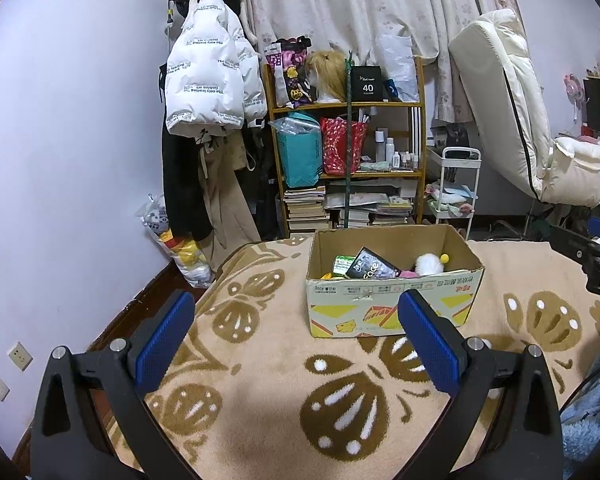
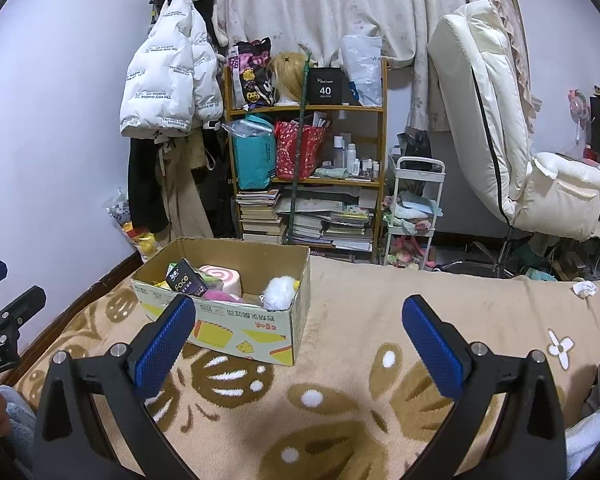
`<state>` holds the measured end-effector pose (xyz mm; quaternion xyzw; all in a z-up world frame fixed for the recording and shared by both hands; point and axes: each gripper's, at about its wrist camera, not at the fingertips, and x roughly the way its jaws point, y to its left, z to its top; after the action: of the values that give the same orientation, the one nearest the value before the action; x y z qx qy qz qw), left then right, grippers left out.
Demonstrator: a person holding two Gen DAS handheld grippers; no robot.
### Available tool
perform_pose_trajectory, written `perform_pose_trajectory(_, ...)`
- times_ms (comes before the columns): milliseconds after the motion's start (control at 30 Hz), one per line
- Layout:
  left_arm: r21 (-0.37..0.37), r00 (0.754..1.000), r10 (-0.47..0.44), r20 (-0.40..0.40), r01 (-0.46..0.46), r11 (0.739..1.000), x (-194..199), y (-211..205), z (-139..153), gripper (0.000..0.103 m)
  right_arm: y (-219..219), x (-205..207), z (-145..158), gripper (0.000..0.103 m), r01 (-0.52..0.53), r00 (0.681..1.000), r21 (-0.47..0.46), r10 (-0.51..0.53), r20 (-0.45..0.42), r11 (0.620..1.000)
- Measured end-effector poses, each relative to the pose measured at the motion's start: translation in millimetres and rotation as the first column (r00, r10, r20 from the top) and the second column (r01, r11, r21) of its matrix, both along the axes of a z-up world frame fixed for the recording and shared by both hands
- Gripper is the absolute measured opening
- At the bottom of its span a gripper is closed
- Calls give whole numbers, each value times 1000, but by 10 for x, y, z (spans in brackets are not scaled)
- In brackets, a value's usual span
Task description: Organize soft objects
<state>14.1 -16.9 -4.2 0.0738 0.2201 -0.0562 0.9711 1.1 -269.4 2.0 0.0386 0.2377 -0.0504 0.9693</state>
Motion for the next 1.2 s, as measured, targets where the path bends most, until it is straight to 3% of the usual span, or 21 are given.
perform_pose_trajectory(1200, 2, 1000, 8, 2, -8, 1000, -61, -78, 48, 100, -7, -42, -17, 103, 19, 1000, 5, -19, 6, 1000)
